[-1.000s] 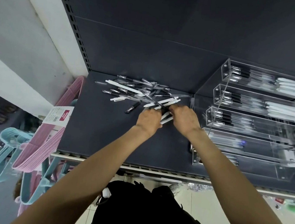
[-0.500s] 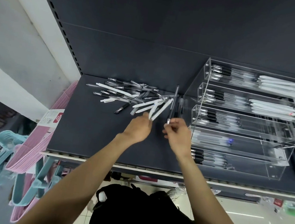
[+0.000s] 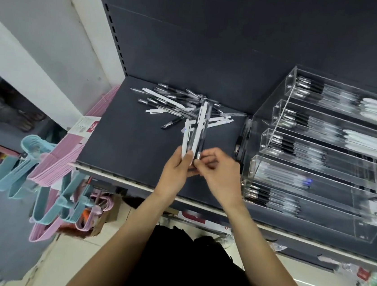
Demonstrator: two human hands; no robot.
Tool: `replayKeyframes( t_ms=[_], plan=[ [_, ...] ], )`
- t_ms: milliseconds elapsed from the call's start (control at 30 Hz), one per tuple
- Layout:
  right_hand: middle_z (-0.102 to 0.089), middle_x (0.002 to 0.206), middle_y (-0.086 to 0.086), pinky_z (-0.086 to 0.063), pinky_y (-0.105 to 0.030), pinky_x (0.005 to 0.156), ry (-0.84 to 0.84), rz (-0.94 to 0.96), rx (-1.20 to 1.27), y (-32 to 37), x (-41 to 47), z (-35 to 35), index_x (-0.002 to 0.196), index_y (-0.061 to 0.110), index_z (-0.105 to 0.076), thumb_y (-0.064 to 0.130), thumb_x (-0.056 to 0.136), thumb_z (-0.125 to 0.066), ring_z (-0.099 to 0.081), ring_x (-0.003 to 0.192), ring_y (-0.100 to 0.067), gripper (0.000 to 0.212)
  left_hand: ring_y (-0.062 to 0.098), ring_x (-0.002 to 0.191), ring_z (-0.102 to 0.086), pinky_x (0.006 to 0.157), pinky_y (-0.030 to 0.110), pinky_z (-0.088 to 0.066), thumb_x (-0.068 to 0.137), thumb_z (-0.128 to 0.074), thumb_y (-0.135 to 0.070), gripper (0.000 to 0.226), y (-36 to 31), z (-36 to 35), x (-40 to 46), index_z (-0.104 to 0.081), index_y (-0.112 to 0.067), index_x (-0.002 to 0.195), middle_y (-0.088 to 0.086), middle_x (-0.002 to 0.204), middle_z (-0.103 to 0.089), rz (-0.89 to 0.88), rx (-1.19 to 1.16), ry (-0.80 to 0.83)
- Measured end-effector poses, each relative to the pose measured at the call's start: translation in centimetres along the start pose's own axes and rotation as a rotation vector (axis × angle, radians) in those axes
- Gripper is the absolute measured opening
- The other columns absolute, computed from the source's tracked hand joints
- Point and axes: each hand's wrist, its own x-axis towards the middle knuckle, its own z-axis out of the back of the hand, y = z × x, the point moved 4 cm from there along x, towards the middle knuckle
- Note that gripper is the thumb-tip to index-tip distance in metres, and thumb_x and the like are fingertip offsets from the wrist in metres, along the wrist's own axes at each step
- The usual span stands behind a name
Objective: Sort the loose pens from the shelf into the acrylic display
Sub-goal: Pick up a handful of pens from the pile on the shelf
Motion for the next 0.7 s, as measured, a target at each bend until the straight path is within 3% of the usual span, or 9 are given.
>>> replayKeyframes(
  t_ms=[133, 333, 433, 500, 600, 700],
  plan=[
    [-0.060, 0.075, 0.014, -0.051, -0.019, 0.071, 0.000, 0.137, -0.211, 1.2, -0.8, -1.1, 0.101, 0.017, -0.060, 0.020, 0.078, -0.076, -0.060, 0.066, -0.003, 0.028, 0.011, 0.085, -0.068, 0.070, 0.020, -0.054, 0.103, -0.039, -0.018, 0.018, 0.1, 0.9, -0.6, -0.054, -0.011, 0.110, 0.009, 0.099, -0.065, 0.004, -0.038, -0.038],
    [-0.058, 0.074, 0.007, -0.043, -0.019, 0.064, 0.075, 0.250, -0.326, 2.3, -0.3, -1.6, 0.090, 0.018, -0.073, 0.028, 0.077, -0.076, -0.047, 0.059, 0.002, 0.016, 0.002, 0.070, -0.062, 0.065, 0.019, -0.054, 0.102, -0.039, -0.015, 0.016, 0.2, 2.7, -1.2, -0.054, -0.010, 0.107, 0.003, 0.085, -0.062, -0.017, -0.025, -0.077],
    [-0.058, 0.074, 0.009, -0.040, -0.013, 0.061, 0.059, 0.114, -0.198, 2.8, 1.4, -0.7, 0.092, 0.020, -0.066, 0.041, 0.080, -0.071, -0.052, 0.063, 0.000, 0.025, 0.001, 0.061, -0.054, 0.062, 0.019, -0.050, 0.103, -0.038, -0.014, 0.016, -0.3, 3.5, -1.9, -0.054, -0.016, 0.103, -0.001, 0.078, -0.058, -0.064, 0.014, -0.082],
    [-0.054, 0.071, 0.008, -0.041, -0.018, 0.061, 0.142, -0.038, -0.001, 2.9, 2.8, -0.7, 0.095, 0.022, -0.060, 0.047, 0.079, -0.069, -0.049, 0.060, -0.006, 0.031, 0.003, 0.061, -0.052, 0.064, 0.021, -0.049, 0.103, -0.037, -0.014, 0.017, -0.6, 3.8, -2.4, -0.053, -0.019, 0.100, -0.002, 0.078, -0.057, -0.098, 0.053, -0.042],
    [-0.040, 0.071, 0.002, -0.029, -0.017, 0.045, 0.328, -0.104, 0.234, 4.0, 4.1, -1.3, 0.100, 0.011, -0.062, 0.039, 0.087, -0.064, -0.032, 0.049, -0.007, 0.031, 0.005, 0.063, -0.053, 0.067, 0.020, -0.049, 0.103, -0.037, -0.014, 0.017, -0.8, 4.2, -3.4, -0.053, -0.014, 0.108, -0.001, 0.080, -0.059, -0.096, 0.117, 0.073],
    [-0.041, 0.073, -0.006, -0.023, -0.015, 0.040, 0.461, -0.081, 0.232, 5.2, 4.5, -2.0, 0.106, 0.002, -0.060, 0.027, 0.094, -0.056, -0.029, 0.046, -0.006, 0.027, 0.009, 0.067, -0.060, 0.068, 0.020, -0.050, 0.103, -0.038, -0.018, 0.025, -1.1, 4.5, -4.3, -0.052, -0.008, 0.121, 0.002, 0.082, -0.063, -0.012, 0.075, 0.153]
  ],
)
